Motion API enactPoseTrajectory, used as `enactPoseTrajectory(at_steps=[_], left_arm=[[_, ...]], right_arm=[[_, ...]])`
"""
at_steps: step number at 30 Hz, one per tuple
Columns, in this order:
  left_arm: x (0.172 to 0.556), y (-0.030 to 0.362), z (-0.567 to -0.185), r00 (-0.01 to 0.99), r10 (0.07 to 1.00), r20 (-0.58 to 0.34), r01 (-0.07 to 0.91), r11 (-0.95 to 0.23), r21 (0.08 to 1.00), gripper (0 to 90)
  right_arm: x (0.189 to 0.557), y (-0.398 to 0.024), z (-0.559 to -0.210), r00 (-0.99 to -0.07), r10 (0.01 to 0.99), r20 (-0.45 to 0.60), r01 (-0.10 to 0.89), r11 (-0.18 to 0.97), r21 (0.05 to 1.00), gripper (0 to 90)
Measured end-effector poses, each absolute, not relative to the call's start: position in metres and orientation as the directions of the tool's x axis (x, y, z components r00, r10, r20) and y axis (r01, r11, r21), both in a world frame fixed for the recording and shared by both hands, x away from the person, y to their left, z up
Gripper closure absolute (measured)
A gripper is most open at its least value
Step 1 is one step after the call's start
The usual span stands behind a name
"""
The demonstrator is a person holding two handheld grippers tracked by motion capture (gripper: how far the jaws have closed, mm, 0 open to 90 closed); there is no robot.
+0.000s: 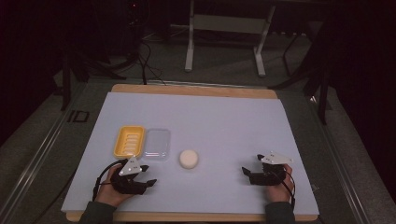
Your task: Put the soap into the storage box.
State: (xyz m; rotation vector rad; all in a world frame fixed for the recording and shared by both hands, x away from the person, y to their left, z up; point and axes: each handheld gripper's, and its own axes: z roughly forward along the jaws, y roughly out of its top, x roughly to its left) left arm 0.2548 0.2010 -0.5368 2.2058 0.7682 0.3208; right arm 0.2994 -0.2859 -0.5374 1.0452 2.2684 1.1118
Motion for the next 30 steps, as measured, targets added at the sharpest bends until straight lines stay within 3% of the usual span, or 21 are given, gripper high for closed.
enactPoseTrajectory(at_steps=[20,30], left_arm=[[0.262,0.196,-0.523,0.793,0.608,0.040,0.429,-0.605,0.671,34.4],[0.272,0.188,-0.504,0.828,0.553,0.090,0.373,-0.664,0.648,32.3]], right_arm=[[0.293,-0.288,-0.536,-0.609,0.791,-0.058,0.408,0.375,0.833,14.7],[0.293,-0.288,-0.536,-0.606,0.793,-0.060,0.407,0.374,0.834,14.7]])
